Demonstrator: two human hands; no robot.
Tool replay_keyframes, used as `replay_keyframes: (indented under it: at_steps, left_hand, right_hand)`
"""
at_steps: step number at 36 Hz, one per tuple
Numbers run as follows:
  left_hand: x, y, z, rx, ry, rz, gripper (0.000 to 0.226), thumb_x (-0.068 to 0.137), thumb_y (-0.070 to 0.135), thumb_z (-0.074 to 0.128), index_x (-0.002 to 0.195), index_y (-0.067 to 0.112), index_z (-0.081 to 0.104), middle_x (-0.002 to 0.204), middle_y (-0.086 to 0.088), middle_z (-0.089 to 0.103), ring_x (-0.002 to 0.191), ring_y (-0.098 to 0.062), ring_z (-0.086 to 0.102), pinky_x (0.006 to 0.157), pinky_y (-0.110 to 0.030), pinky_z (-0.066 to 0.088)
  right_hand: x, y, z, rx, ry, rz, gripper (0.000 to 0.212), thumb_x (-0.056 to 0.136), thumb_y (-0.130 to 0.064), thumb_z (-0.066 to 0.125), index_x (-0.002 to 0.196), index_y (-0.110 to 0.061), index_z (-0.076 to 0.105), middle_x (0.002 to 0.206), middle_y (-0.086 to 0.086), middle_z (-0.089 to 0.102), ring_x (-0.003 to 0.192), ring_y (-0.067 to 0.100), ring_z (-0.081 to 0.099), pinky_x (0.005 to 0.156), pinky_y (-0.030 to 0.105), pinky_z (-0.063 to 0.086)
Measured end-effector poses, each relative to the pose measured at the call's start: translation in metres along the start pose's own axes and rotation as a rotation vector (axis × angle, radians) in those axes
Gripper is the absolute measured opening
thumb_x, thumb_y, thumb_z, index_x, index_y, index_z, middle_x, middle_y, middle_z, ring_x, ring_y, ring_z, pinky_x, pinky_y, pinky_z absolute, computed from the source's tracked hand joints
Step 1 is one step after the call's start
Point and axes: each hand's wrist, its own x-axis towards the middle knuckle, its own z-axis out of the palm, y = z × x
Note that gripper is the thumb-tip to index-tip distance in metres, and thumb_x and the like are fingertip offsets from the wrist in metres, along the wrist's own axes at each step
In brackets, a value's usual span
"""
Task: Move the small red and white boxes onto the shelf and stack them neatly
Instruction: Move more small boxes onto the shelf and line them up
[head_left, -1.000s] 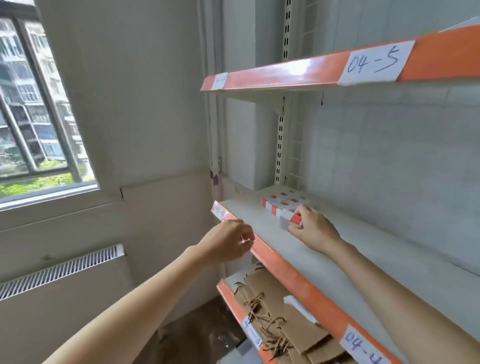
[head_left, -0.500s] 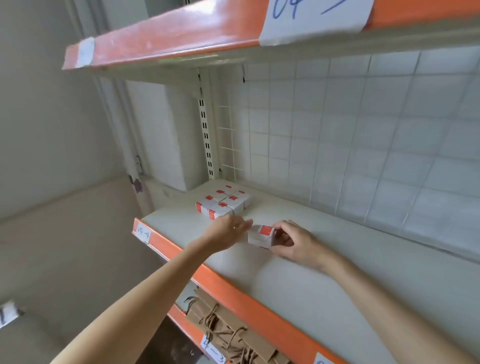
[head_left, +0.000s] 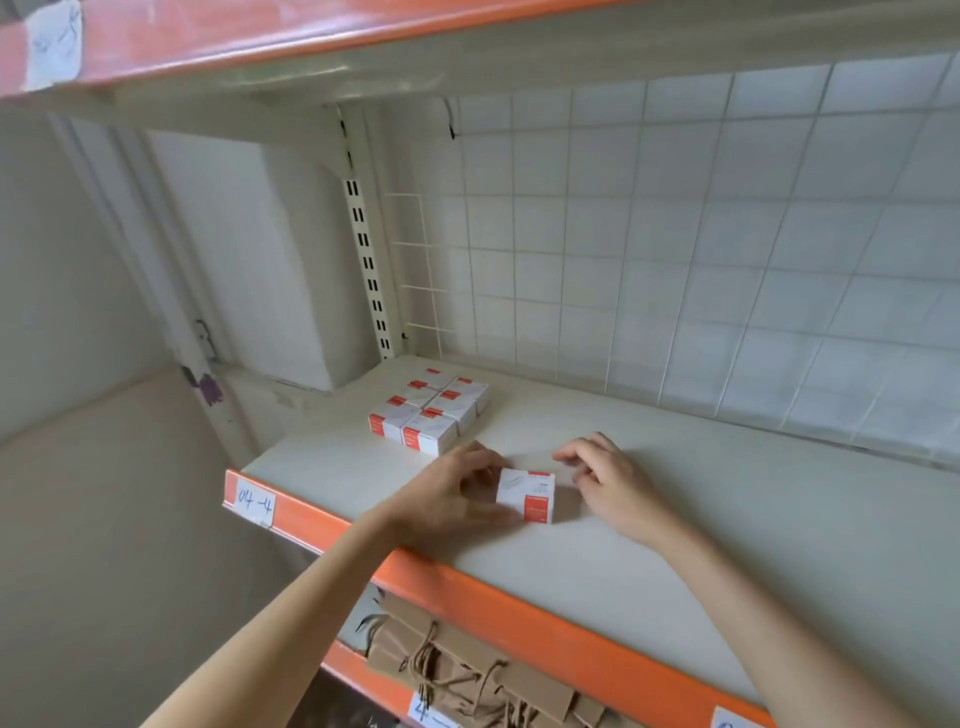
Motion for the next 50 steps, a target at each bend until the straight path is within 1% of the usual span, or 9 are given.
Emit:
replay_keyframes:
  at_steps: [3, 10, 16, 23, 33, 37, 40, 43, 50]
  left_hand:
    - [0.001, -0.007, 0.003, -0.098, 0.132, 0.037, 0.039, 0.075, 0.029, 0.078, 0.11, 0.027, 0.06, 0.1, 0.01, 0.061, 0.084, 0.004, 0.053, 0.071, -0.006, 0.039]
    - [0.002, -0.013, 0.006, -0.142, 0.205, 0.097, 0.041, 0.076, 0.017, 0.078, 0.111, 0.025, 0.06, 0.098, 0.003, 0.061, 0.08, -0.003, 0.054, 0.069, -0.011, 0.043]
    - [0.006, -0.013, 0.008, -0.04, 0.311, -0.021, 0.044, 0.068, 0.038, 0.082, 0.097, 0.02, 0.054, 0.095, 0.007, 0.05, 0.076, -0.003, 0.051, 0.066, -0.009, 0.041]
    - [0.007, -0.01, 0.008, 0.07, 0.253, -0.043, 0.054, 0.059, 0.05, 0.083, 0.068, 0.02, 0.039, 0.075, 0.008, 0.04, 0.061, -0.006, 0.035, 0.055, -0.017, 0.031]
    - [0.0, -0.003, 0.005, 0.125, 0.114, 0.153, 0.016, 0.084, 0.028, 0.069, 0.099, 0.022, 0.072, 0.084, 0.001, 0.056, 0.077, -0.015, 0.055, 0.072, -0.02, 0.039]
    - [-0.005, -0.005, -0.002, 0.208, 0.101, 0.159, 0.02, 0.086, 0.02, 0.063, 0.105, 0.021, 0.071, 0.086, -0.002, 0.054, 0.073, -0.012, 0.05, 0.069, -0.013, 0.036]
    - [-0.014, -0.014, -0.018, 0.255, 0.095, 0.125, 0.018, 0.087, 0.02, 0.062, 0.101, 0.018, 0.073, 0.09, -0.004, 0.058, 0.078, -0.017, 0.058, 0.074, -0.022, 0.045]
    - [-0.026, -0.031, -0.042, 0.297, 0.095, 0.091, 0.015, 0.087, 0.021, 0.064, 0.098, 0.016, 0.073, 0.095, -0.003, 0.061, 0.081, -0.011, 0.06, 0.068, -0.01, 0.04]
    - [-0.059, -0.066, -0.094, 0.34, 0.186, -0.013, 0.015, 0.085, 0.024, 0.067, 0.096, 0.016, 0.073, 0.092, -0.001, 0.063, 0.076, -0.008, 0.06, 0.064, -0.004, 0.039]
  right_hand:
    - [-0.002, 0.001, 0.0, -0.013, 0.017, -0.028, 0.035, 0.085, 0.011, 0.041, 0.109, -0.006, 0.061, 0.101, -0.003, 0.048, 0.084, -0.008, 0.049, 0.076, 0.001, 0.033]
    - [-0.004, 0.003, 0.002, -0.071, 0.032, -0.085, 0.034, 0.084, 0.008, 0.044, 0.109, -0.007, 0.06, 0.103, -0.001, 0.05, 0.091, 0.01, 0.054, 0.077, 0.012, 0.035]
    - [-0.003, 0.005, 0.003, -0.075, 0.064, -0.115, 0.028, 0.084, 0.009, 0.045, 0.106, -0.003, 0.058, 0.102, 0.002, 0.052, 0.088, -0.018, 0.047, 0.077, 0.002, 0.035]
    - [-0.005, 0.002, 0.002, -0.105, 0.059, -0.12, 0.021, 0.089, 0.001, 0.048, 0.103, -0.007, 0.062, 0.099, -0.003, 0.051, 0.082, -0.002, 0.049, 0.076, 0.006, 0.036]
    - [-0.005, -0.024, 0.001, -0.102, -0.069, 0.004, 0.041, 0.084, -0.05, 0.059, 0.114, -0.022, 0.057, 0.099, -0.009, 0.047, 0.097, 0.006, 0.047, 0.084, 0.02, 0.034]
    - [0.0, -0.032, 0.005, -0.2, -0.07, 0.019, 0.049, 0.084, -0.05, 0.061, 0.121, -0.018, 0.054, 0.101, -0.005, 0.043, 0.096, 0.01, 0.047, 0.079, 0.019, 0.033]
    - [0.006, -0.042, 0.005, -0.234, -0.081, 0.005, 0.037, 0.084, -0.04, 0.063, 0.113, -0.018, 0.055, 0.103, -0.003, 0.048, 0.095, 0.013, 0.051, 0.077, 0.02, 0.034]
    - [0.012, -0.062, 0.009, -0.225, -0.136, -0.024, 0.026, 0.082, -0.033, 0.063, 0.1, -0.023, 0.049, 0.107, -0.003, 0.055, 0.094, 0.013, 0.05, 0.074, 0.021, 0.035]
    - [0.033, -0.118, 0.047, -0.254, -0.144, -0.141, 0.038, 0.081, -0.04, 0.063, 0.111, -0.019, 0.051, 0.118, -0.005, 0.052, 0.104, 0.015, 0.051, 0.086, 0.029, 0.043]
